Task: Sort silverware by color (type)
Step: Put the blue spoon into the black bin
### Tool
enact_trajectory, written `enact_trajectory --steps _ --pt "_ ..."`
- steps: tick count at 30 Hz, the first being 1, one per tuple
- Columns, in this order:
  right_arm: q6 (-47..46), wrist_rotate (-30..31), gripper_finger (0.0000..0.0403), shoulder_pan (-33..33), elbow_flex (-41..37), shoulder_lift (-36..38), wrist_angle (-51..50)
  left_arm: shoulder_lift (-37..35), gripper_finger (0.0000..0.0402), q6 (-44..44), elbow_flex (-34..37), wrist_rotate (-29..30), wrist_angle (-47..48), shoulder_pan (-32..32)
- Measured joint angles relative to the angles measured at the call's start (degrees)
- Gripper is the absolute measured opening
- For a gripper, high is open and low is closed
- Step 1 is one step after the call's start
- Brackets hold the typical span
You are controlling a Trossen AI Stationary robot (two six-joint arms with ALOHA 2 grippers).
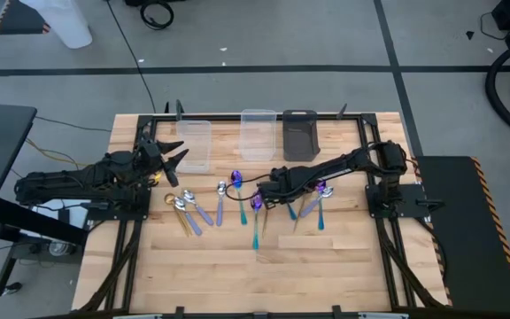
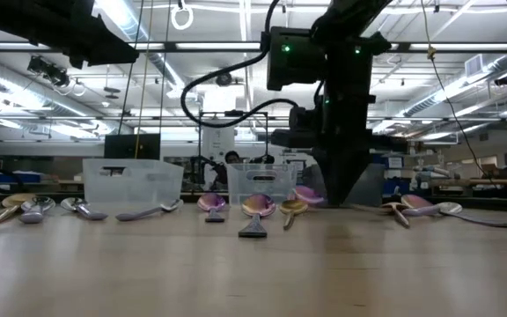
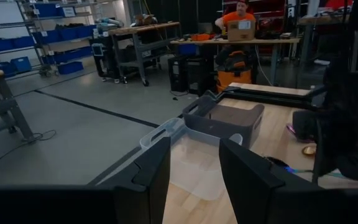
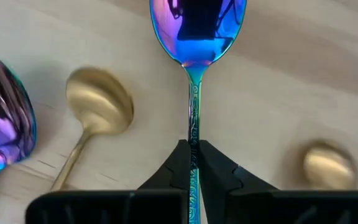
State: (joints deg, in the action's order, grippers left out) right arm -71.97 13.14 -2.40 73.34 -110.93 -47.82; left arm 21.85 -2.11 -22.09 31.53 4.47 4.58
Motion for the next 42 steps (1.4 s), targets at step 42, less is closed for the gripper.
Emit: enact_trajectory --steps 42 --pt "2.87 1.91 0.0027 -0.09 0.27 12.59 -5.13 0.02 0.0146 1.9 0.0 -1.95 -0.17 0.0"
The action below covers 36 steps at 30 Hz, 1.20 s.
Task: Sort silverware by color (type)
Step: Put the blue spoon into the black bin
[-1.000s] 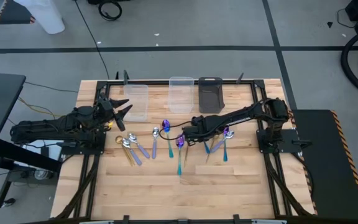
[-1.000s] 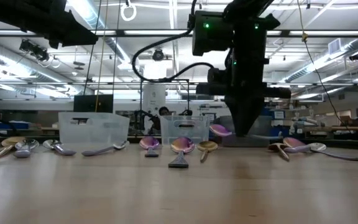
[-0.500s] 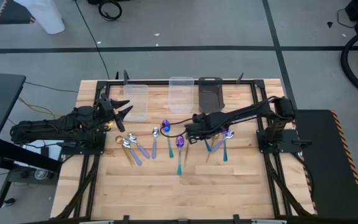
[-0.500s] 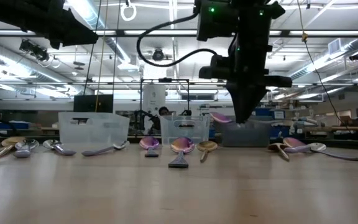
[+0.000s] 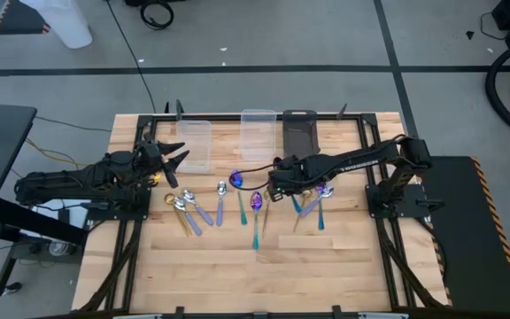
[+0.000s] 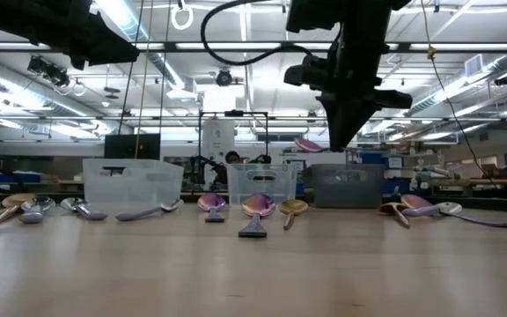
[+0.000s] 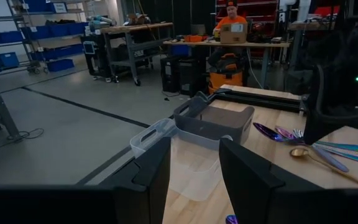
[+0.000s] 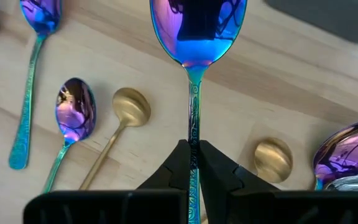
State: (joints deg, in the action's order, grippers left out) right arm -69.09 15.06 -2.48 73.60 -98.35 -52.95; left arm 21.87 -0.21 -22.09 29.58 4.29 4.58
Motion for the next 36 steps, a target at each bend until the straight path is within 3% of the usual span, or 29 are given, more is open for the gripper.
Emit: enact_trajectory --steps 21,36 --pt "4.49 -0.08 0.0027 0.62 0.02 9.62 0.0 0.0 0.0146 0.03 0.0 0.0 0.0 0.02" --pt "14.37 0.13 0.0027 9.05 0.04 14.32 0.4 0.0 0.0146 -0.39 0.0 0.04 -0.13 0.0"
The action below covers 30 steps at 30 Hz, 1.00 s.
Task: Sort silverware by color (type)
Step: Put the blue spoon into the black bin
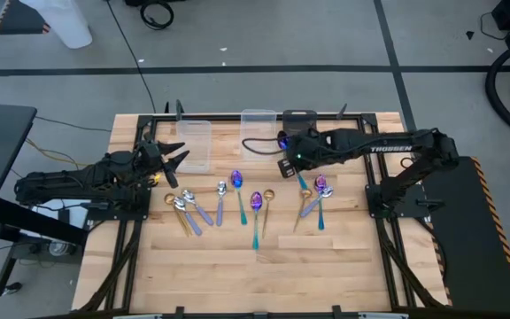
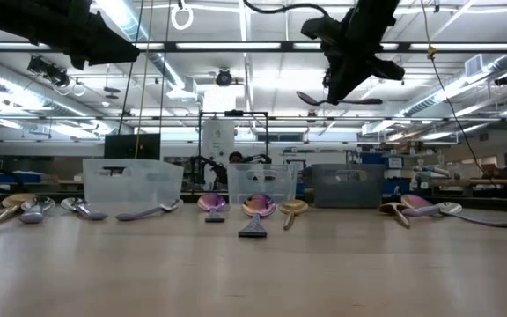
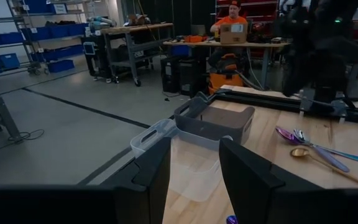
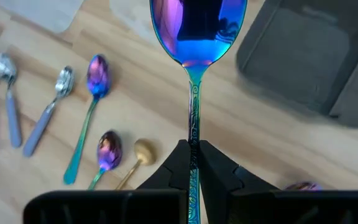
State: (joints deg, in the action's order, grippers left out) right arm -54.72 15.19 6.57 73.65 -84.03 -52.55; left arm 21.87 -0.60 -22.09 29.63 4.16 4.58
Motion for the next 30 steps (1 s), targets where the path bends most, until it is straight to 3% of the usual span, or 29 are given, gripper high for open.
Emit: enact_trajectory --steps 15,22,30 --pt "13.44 -1.62 0.0027 13.49 0.0 -0.07 2.03 7.98 0.0146 -3.42 -0.02 -0.11 -5.83 2.38" --pt "16.67 -3.31 0.0027 17.44 0.0 -0.09 3.34 10.93 0.0146 -7.42 -0.02 -8.55 -12.28 2.32" --pt "20.43 -3.39 0.0027 20.94 0.0 -0.09 4.49 10.6 0.0146 -12.46 -0.02 -8.37 -14.3 2.38"
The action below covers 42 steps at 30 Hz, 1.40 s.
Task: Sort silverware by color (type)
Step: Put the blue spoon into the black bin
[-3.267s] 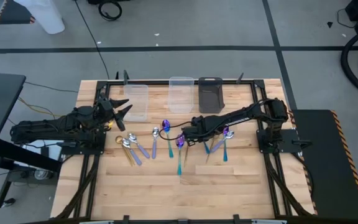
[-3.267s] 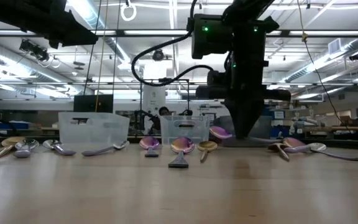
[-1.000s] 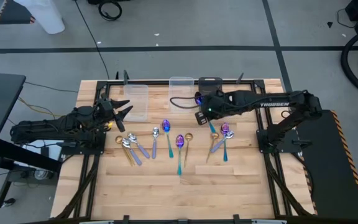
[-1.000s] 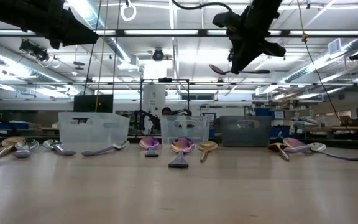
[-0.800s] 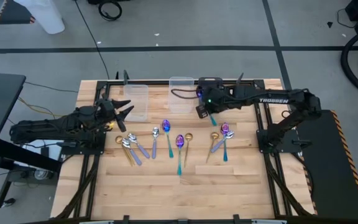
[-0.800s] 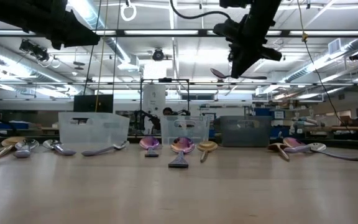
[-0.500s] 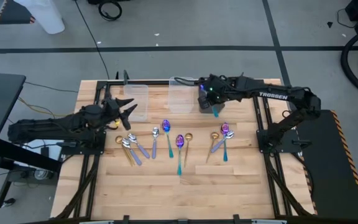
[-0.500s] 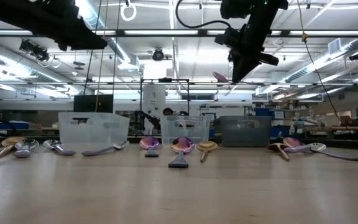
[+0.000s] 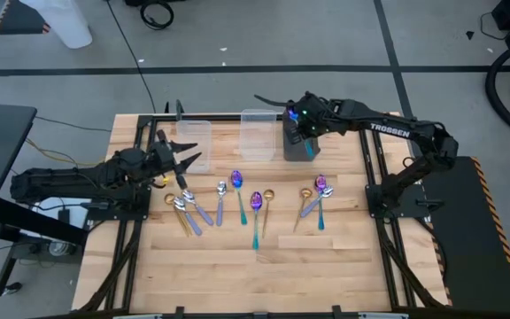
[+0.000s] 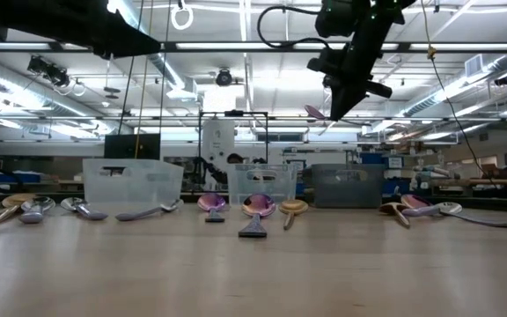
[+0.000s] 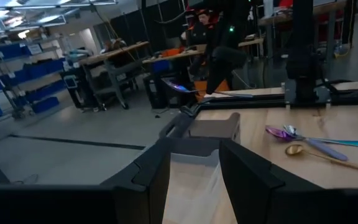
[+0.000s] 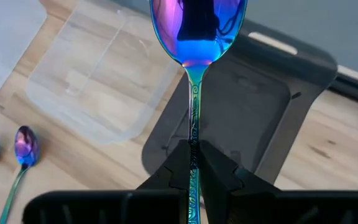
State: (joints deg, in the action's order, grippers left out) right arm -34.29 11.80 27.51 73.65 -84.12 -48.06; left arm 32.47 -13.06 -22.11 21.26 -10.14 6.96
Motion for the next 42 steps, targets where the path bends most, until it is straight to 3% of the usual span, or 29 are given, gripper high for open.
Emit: enact_trajectory --steps 11,29,42 --pt "3.49 -0.05 0.0027 3.12 0.0 -0.33 0.72 0.13 0.0146 -1.14 0.0 7.32 0.31 0.0" --pt "6.93 1.68 0.0027 5.33 -0.15 -6.83 2.69 0.15 0.0146 -0.67 0.0 7.63 -0.84 -0.01" --pt "8.27 -0.06 0.0027 7.97 -5.64 -6.73 9.39 0.13 0.0146 -0.61 0.02 7.65 -0.84 -0.02"
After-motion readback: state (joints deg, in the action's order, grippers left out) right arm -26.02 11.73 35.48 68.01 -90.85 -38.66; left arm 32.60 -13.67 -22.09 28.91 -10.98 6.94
